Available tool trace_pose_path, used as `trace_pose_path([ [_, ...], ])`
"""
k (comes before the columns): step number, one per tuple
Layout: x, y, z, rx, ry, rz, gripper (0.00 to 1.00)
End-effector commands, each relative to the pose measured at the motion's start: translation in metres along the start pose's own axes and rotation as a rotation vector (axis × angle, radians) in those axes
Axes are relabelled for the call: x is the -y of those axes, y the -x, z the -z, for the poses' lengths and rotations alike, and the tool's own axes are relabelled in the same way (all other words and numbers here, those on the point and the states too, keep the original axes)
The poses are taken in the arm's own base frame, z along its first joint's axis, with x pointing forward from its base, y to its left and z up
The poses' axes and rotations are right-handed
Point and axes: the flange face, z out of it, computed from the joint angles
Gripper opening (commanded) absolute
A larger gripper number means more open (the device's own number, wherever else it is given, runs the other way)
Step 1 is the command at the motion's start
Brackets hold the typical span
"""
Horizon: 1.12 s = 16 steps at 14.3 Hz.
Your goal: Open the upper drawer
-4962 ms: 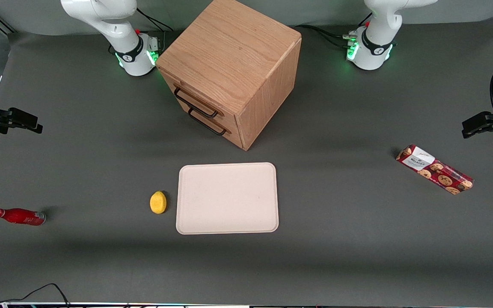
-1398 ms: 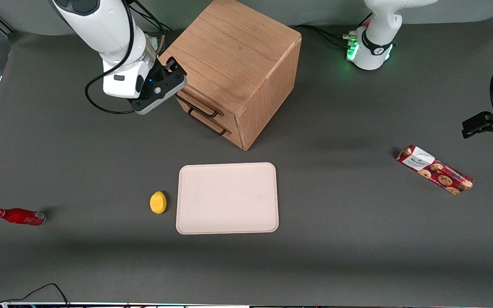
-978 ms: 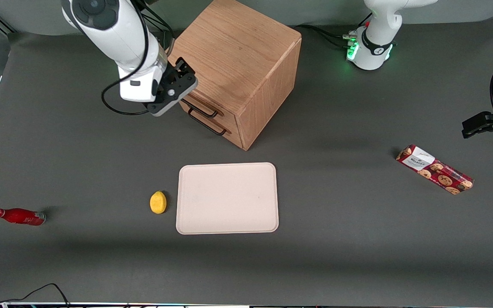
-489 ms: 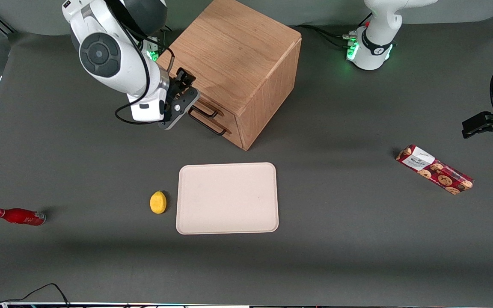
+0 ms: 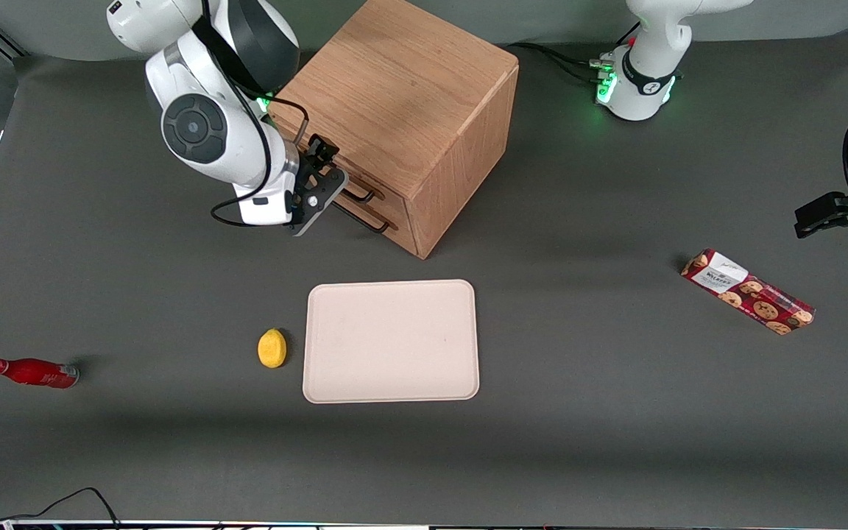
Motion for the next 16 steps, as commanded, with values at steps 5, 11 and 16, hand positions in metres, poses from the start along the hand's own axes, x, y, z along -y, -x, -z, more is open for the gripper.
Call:
trace_pose_path([
  [5,-0.003,0.0,-0.035,-0.009,-0.025,0.035,1.0],
  [11,-0.006,-0.004,-0.053,0.021,-0.03,0.028,1.0],
  [16,-0.012,-0.009,-0.065,0.02,-0.024,0.021,1.0],
])
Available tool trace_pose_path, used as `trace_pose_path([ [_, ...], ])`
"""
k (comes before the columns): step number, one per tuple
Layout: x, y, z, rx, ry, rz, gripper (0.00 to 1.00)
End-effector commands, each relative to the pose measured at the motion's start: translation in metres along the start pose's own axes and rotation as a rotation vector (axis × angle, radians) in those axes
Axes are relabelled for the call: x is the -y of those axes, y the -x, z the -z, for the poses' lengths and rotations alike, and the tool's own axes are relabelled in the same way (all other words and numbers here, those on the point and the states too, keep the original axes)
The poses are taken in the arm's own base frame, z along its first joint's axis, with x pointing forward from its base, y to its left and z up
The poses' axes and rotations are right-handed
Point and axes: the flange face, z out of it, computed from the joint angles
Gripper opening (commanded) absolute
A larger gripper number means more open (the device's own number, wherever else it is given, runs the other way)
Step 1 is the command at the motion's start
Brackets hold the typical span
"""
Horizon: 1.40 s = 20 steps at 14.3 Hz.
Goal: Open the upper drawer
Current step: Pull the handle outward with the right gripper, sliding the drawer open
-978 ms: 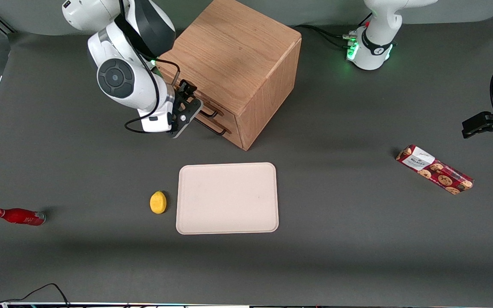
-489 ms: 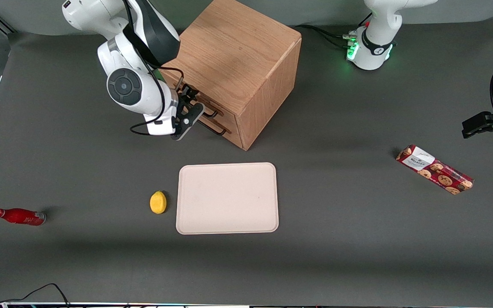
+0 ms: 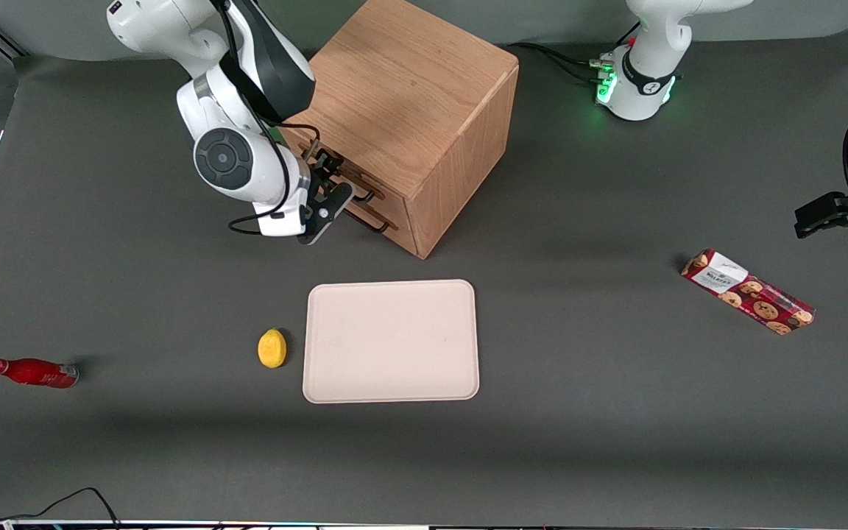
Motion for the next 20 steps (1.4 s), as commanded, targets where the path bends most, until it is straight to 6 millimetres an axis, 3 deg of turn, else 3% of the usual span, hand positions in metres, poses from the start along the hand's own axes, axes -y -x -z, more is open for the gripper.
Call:
trace_pose_path([
  [1,0.0,-0.007,-0.01,-0.02,-0.012,0.017,1.0],
  [10,-0.021,-0.013,-0.014,-0.035,0.003,0.102,1.0],
  [17,-0.064,-0.015,0.002,-0.07,0.016,0.155,1.0],
  [20,-0.096,-0.012,0.012,-0.091,0.017,0.154,1.0],
])
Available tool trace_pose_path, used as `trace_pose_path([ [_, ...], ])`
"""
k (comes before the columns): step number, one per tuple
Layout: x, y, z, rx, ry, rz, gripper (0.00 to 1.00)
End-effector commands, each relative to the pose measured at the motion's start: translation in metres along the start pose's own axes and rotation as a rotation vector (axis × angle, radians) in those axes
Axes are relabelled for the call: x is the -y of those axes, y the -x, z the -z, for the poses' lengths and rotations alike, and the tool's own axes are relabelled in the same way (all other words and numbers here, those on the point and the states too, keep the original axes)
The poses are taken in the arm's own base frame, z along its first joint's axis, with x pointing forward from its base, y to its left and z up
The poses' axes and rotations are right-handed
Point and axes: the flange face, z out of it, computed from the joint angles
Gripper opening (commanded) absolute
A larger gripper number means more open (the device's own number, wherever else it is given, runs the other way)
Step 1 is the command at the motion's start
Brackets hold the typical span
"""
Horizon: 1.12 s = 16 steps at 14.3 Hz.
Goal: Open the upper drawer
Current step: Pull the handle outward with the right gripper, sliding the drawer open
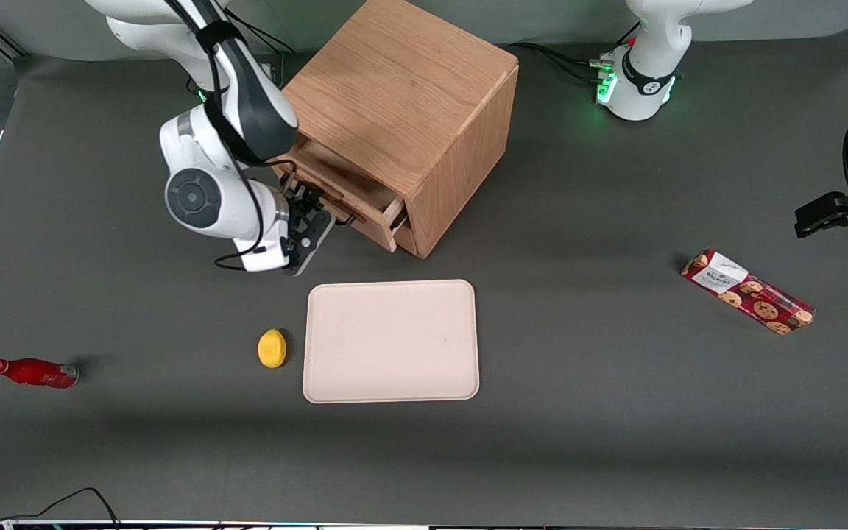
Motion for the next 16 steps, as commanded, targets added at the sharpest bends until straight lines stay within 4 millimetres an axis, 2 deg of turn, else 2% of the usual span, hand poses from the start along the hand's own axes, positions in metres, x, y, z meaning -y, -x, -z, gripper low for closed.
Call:
trace_pose_path([
  [1,-0.027,-0.006,0.009,-0.027,0.004,0.045,1.0],
  [4,-0.043,-0.004,0.02,-0.048,0.016,0.058,1.0],
  [16,-0.127,0.001,0.035,-0.084,0.056,0.147,1.0],
])
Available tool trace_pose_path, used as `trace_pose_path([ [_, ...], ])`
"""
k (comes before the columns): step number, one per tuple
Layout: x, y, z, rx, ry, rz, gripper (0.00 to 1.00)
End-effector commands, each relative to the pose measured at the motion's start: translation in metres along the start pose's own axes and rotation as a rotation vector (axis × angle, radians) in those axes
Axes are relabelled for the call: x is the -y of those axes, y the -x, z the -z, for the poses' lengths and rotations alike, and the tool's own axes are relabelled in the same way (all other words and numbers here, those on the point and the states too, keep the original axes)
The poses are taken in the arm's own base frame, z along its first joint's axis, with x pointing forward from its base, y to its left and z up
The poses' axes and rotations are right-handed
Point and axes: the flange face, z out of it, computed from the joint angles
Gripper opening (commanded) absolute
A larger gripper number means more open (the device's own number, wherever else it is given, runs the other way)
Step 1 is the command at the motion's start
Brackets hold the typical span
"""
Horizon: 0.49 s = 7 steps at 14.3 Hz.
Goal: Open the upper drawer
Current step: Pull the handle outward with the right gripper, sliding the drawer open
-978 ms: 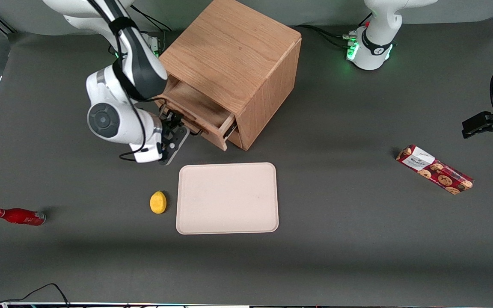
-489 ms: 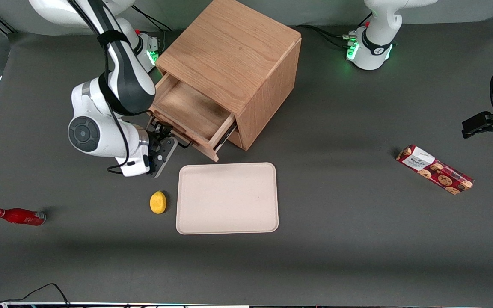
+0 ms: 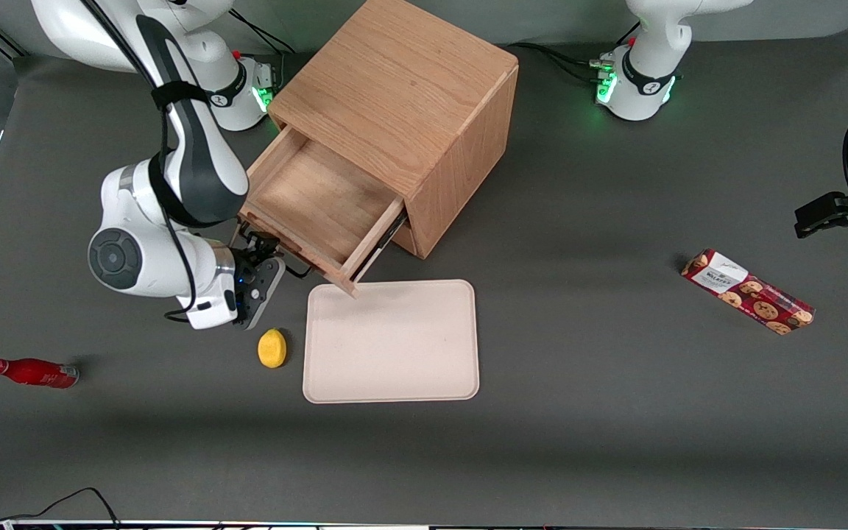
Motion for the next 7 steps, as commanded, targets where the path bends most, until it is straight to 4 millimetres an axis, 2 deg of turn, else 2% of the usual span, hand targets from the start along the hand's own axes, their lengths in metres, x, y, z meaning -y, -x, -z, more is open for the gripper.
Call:
trace_pose_path([
  [1,-0.026,-0.001,0.005,-0.017,0.016,0.037,1.0],
  [7,-0.047,0.006,0.017,-0.037,0.04,0.045,1.0],
])
